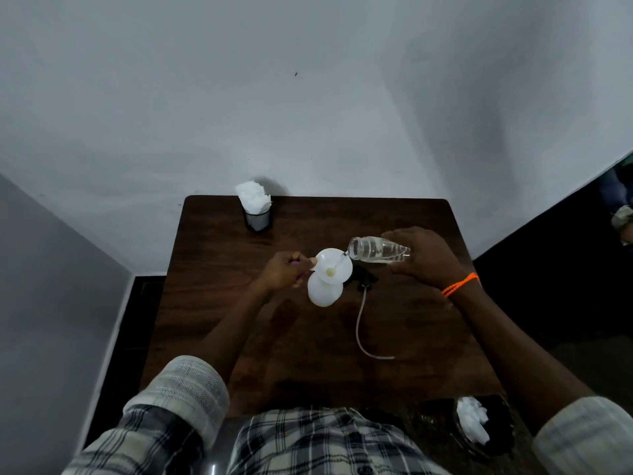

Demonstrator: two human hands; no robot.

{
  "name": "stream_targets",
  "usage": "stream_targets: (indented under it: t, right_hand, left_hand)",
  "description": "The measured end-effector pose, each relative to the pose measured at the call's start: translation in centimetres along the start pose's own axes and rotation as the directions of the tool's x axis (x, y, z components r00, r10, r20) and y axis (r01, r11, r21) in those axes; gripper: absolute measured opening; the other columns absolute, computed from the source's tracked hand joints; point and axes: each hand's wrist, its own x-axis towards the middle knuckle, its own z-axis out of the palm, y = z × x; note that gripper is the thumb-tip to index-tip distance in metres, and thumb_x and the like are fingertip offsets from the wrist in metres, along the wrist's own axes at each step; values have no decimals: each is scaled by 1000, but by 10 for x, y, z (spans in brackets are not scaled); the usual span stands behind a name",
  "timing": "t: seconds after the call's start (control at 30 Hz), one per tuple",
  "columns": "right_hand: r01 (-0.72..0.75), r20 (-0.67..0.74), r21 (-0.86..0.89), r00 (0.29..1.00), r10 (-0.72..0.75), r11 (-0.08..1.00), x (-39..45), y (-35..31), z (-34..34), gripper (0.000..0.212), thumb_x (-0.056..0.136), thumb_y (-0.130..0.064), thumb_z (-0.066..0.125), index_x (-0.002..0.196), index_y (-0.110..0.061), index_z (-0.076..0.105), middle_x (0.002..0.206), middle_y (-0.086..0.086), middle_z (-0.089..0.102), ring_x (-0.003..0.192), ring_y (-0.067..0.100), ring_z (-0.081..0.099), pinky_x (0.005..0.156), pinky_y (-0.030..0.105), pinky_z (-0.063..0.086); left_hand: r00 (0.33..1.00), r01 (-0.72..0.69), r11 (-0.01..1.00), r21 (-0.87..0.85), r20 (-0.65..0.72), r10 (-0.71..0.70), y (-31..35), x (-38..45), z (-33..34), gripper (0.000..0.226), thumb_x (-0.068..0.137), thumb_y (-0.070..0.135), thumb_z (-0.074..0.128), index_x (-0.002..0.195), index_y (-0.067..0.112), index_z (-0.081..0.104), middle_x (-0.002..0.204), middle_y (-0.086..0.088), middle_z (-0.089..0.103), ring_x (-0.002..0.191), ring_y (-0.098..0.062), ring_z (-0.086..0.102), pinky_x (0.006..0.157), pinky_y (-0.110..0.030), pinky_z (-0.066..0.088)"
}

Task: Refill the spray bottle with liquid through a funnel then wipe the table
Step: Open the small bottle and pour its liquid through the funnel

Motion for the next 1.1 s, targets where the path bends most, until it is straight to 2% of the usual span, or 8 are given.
stream_targets:
  t: [0.13,0.3,0.47,0.67,0.9,1.1]
  right_hand:
    - [-12,-4,-15,1000,12,1000,-1,2,1,70,64,-23,91,130,-16,69,123,7,72,110,28,66,90,43,55]
    - [-7,-14,-15,1000,7,1000,-1,0,-2,70,64,-22,91,130,-16,69,122,7,71,108,28,65,87,44,56]
    - [7,-9,-36,1000,-8,999,-2,0,-7,71,62,-20,92,130,-13,69,122,10,71,108,31,65,88,41,55]
    - [-14,-8,-47,1000,13,999,-1,-1,-10,72,64,-23,92,132,-16,68,124,8,70,113,29,64,91,44,55]
    - [-11,-11,-68,1000,10,998,0,-3,-12,70,67,-28,90,132,-19,68,125,7,70,114,27,63,89,41,55]
    - [-14,0,-75,1000,14,997,3,0,-14,71,67,-35,86,134,-24,66,128,5,68,117,26,61,88,47,56]
  left_hand:
    - [1000,1,1000,7,-5,-1,0,-2,1,33,95,32,70,84,2,66,63,-8,57,52,-16,52,52,-27,46]
    - [1000,7,1000,9,-8,-7,-1,-2,1,30,95,34,70,77,10,65,60,-3,57,51,-14,52,54,-29,47]
    - [1000,-14,1000,-17,0,14,1,-5,3,31,97,30,68,75,8,65,54,1,56,47,-13,48,50,-26,43]
    - [1000,-7,1000,-20,-8,7,-1,-5,3,31,97,32,68,73,13,65,57,-2,56,51,-13,49,53,-28,44]
    - [1000,8,999,-49,-8,-9,-5,-6,2,29,95,34,70,77,11,67,63,-7,56,53,-14,50,55,-30,46]
    - [1000,-3,998,-55,-4,3,-4,-8,3,31,96,32,69,76,9,66,61,-8,53,51,-15,47,53,-29,43]
